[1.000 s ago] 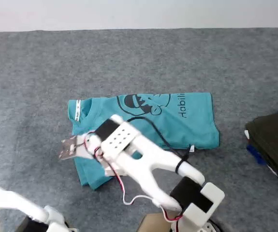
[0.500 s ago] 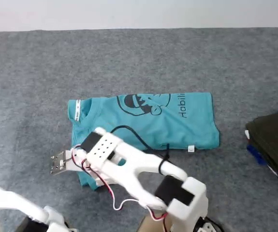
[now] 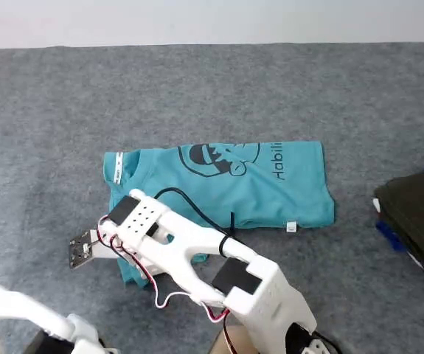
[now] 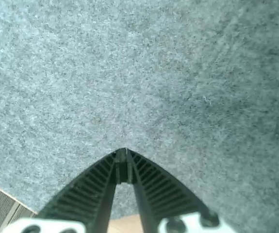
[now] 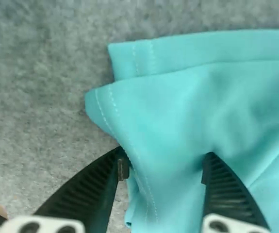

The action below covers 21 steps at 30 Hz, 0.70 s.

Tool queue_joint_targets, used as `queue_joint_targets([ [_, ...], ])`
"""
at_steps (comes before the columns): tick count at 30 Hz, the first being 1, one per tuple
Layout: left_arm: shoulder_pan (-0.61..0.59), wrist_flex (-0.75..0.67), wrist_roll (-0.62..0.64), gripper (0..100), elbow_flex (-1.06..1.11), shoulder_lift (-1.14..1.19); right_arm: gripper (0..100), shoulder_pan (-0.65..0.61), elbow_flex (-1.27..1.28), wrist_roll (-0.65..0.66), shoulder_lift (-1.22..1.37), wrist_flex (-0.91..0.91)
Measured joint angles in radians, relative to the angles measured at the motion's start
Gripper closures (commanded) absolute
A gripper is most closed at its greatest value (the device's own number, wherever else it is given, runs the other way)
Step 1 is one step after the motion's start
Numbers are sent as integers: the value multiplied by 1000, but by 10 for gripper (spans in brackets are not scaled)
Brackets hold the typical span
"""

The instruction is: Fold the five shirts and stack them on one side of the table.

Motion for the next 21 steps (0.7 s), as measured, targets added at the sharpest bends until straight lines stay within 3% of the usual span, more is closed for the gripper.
queue_joint_targets([
  [6,0,0,0,992,0,0,984,12,-84,0,49,3],
  [21,0,0,0,992,0,0,987,117,-276,9,72,101],
])
